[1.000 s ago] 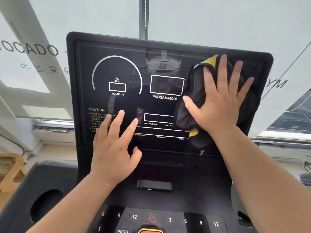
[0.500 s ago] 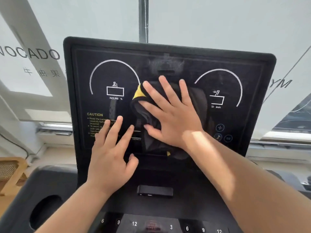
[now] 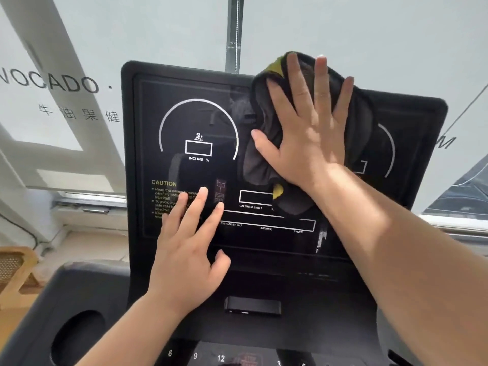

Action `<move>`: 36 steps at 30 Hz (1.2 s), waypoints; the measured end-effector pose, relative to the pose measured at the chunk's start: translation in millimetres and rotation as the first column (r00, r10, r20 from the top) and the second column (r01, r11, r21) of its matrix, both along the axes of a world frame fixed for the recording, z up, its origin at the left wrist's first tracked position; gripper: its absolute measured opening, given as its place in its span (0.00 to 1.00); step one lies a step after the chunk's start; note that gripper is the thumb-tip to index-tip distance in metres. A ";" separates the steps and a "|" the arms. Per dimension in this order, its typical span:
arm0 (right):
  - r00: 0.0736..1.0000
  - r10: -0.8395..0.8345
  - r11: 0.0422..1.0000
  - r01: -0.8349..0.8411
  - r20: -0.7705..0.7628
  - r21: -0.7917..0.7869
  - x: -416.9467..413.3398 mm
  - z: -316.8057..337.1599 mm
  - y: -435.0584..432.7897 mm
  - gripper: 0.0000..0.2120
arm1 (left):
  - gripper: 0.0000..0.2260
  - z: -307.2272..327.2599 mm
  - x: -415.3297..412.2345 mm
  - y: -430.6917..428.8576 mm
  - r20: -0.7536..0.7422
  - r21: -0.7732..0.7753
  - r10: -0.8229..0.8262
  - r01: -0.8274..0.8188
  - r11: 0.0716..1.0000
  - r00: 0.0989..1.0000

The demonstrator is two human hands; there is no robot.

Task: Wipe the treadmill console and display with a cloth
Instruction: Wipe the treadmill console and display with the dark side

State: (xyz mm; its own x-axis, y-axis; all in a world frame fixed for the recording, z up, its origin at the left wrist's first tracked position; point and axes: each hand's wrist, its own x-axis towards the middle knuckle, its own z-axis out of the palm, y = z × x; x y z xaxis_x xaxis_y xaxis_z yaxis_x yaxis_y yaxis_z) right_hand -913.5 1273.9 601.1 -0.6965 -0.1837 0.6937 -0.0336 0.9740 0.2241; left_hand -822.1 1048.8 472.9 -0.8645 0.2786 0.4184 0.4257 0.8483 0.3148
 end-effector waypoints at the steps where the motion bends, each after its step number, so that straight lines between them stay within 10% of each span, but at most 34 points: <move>1: 0.999 0.037 0.999 -0.037 0.003 0.013 -1.7 -3.4 -12.4 0.36 | 0.31 -0.1 0.1 0.1 -0.001 0.004 -0.003 0.003 1.000 1.000; 7: 0.980 0.192 0.976 -0.197 0.057 0.092 19.6 -50.0 -32.0 0.29 | 0.14 10.2 1.9 3.7 0.064 0.196 0.030 -0.042 0.980 0.998; 20: 0.967 0.240 0.940 -0.252 0.080 0.230 67.3 -86.5 108.0 0.30 | 0.32 22.5 15.6 65.7 -0.045 -0.094 -0.035 0.030 0.995 0.998; 28: 1.000 0.008 0.999 -0.009 -0.023 -0.049 29.7 -4.4 115.7 0.35 | 0.33 14.9 29.5 78.3 -0.023 -0.237 -0.032 0.026 0.971 0.999; 36: 0.993 0.116 0.993 -0.116 0.037 -0.007 79.0 -94.3 98.6 0.33 | 0.36 -25.9 54.0 93.1 0.039 -0.286 -0.003 0.014 0.958 0.999</move>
State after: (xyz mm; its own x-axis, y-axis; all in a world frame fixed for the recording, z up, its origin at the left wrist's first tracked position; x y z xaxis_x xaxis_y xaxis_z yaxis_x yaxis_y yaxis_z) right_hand -834.5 1372.4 506.8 -0.6959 -0.2617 0.6687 -0.1549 0.9640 0.2161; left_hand -768.1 1141.9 447.0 -0.8750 0.3896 0.2874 0.4261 0.9015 0.0751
